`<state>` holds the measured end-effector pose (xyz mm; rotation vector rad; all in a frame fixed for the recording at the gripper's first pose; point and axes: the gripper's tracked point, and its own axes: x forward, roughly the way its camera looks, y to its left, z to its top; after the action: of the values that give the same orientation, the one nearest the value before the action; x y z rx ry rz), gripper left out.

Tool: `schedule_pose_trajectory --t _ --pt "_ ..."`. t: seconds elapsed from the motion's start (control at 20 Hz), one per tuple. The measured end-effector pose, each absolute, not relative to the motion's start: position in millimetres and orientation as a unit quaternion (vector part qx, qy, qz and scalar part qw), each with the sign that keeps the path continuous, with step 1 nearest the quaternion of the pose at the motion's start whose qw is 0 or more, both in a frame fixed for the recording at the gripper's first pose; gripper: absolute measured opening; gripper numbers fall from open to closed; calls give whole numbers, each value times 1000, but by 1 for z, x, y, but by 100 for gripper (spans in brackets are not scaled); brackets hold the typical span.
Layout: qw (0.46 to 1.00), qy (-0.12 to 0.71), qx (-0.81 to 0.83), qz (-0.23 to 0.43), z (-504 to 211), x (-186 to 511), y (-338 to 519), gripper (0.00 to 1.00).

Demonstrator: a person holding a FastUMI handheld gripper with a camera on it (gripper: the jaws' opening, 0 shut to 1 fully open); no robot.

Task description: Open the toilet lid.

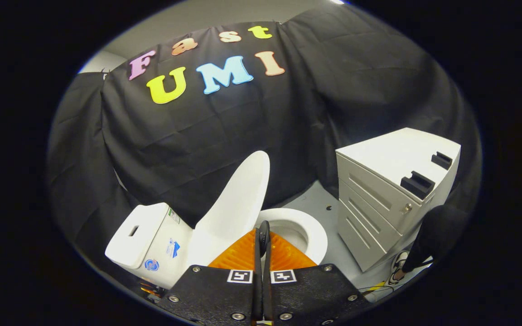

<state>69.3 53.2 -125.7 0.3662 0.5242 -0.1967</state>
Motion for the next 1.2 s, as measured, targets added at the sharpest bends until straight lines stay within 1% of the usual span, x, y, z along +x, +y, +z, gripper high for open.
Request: schedule_pose_trajectory --t 0.8,1.2 --pt "972 225 32 -57 -62 82 109 0" --pt "980 197 17 -39 -33 88 149 0"
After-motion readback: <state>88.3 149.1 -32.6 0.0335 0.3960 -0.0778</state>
